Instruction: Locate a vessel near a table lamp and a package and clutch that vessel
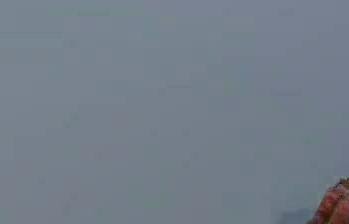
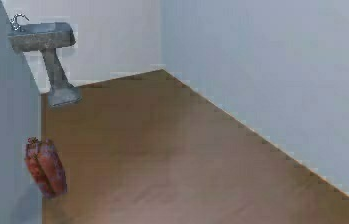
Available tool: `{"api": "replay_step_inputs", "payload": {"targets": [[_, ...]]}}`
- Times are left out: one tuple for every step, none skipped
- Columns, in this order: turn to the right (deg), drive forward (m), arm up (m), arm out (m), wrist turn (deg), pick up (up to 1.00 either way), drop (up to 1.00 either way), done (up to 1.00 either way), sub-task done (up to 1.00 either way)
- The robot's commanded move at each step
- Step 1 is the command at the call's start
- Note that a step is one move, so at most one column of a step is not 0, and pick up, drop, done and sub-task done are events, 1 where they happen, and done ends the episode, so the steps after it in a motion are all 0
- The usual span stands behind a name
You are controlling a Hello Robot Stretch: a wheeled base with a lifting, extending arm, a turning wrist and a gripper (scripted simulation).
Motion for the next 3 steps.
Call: {"api": "replay_step_inputs", "payload": {"targets": [[45.0, 0.0, 0.0, 0.0, 0.0, 0.0, 0.0, 0.0, 0.0], [45.0, 0.0, 0.0, 0.0, 0.0, 0.0, 0.0, 0.0, 0.0], [45.0, 0.0, 0.0, 0.0, 0.0, 0.0, 0.0, 0.0, 0.0]]}}
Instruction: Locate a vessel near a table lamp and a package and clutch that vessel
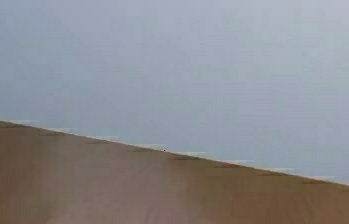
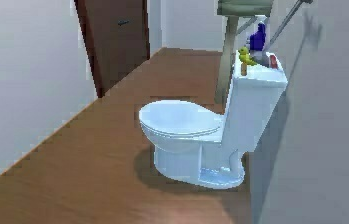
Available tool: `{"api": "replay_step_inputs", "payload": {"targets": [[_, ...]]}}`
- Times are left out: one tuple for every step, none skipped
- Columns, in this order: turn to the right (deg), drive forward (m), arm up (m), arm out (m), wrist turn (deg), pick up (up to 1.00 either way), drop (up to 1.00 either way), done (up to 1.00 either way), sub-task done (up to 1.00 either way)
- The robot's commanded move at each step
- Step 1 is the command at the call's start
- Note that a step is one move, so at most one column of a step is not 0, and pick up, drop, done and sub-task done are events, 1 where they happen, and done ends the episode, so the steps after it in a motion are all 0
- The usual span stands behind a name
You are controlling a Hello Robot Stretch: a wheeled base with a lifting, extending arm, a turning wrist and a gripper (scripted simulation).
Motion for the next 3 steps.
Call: {"api": "replay_step_inputs", "payload": {"targets": [[21.0, 0.0, 0.0, 0.0, 0.0, 0.0, 0.0, 0.0, 0.0], [0.0, 0.1, 0.0, 0.0, 0.0, 0.0, 0.0, 0.0, 0.0], [33.0, 0.0, 0.0, 0.0, 0.0, 0.0, 0.0, 0.0, 0.0]]}}
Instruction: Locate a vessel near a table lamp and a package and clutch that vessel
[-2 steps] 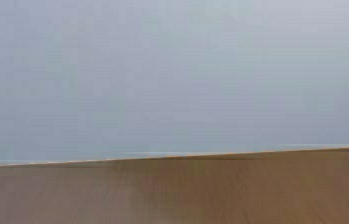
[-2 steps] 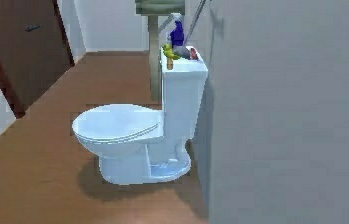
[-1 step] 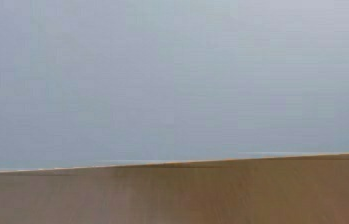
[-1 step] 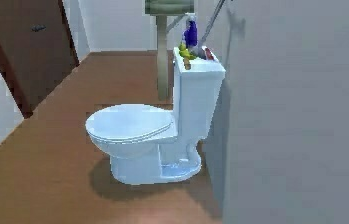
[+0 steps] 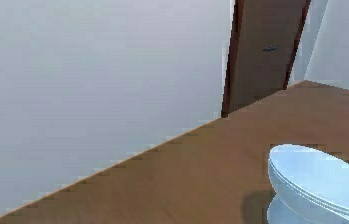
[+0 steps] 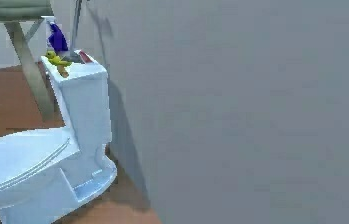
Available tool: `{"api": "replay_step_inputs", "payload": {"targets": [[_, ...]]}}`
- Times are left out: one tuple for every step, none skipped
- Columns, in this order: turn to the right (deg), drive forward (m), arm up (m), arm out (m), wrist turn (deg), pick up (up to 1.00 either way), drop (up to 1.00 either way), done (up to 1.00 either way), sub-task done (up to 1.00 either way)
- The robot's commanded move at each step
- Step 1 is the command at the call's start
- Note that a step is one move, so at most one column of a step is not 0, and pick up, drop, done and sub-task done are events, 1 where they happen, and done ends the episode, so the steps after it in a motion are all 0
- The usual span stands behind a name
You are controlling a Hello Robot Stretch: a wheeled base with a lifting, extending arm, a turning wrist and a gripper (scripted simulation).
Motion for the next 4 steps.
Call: {"api": "replay_step_inputs", "payload": {"targets": [[0.0, 1.0, 0.0, 0.0, 0.0, 0.0, 0.0, 0.0, 0.0], [3.0, 0.0, 0.0, 0.0, 0.0, 0.0, 0.0, 0.0, 0.0], [0.0, 0.6, 0.0, 0.0, 0.0, 0.0, 0.0, 0.0, 0.0], [45.0, 0.0, 0.0, 0.0, 0.0, 0.0, 0.0, 0.0, 0.0]]}}
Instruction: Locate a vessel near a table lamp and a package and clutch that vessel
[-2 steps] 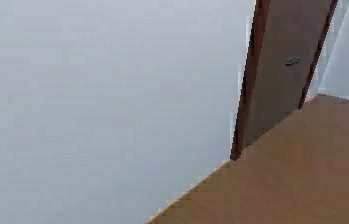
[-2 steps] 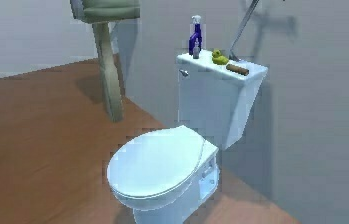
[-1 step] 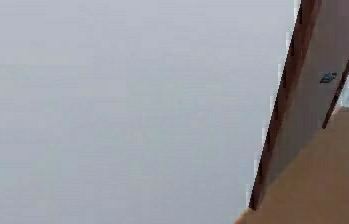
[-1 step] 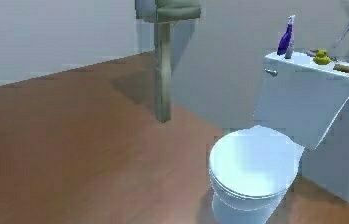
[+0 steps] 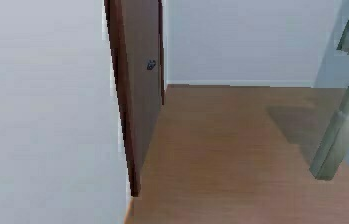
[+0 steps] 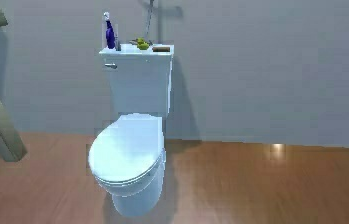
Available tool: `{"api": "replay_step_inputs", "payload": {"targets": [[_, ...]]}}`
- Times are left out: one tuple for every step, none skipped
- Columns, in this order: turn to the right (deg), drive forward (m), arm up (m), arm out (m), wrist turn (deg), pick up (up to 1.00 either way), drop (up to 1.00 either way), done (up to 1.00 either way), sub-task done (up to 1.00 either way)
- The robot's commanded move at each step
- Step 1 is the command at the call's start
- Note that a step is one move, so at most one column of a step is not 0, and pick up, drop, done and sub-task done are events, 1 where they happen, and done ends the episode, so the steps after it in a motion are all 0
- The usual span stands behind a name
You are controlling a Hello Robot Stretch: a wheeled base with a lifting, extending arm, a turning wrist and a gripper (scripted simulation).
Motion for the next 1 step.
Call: {"api": "replay_step_inputs", "payload": {"targets": [[24.0, 0.0, 0.0, 0.0, 0.0, 0.0, 0.0, 0.0, 0.0]]}}
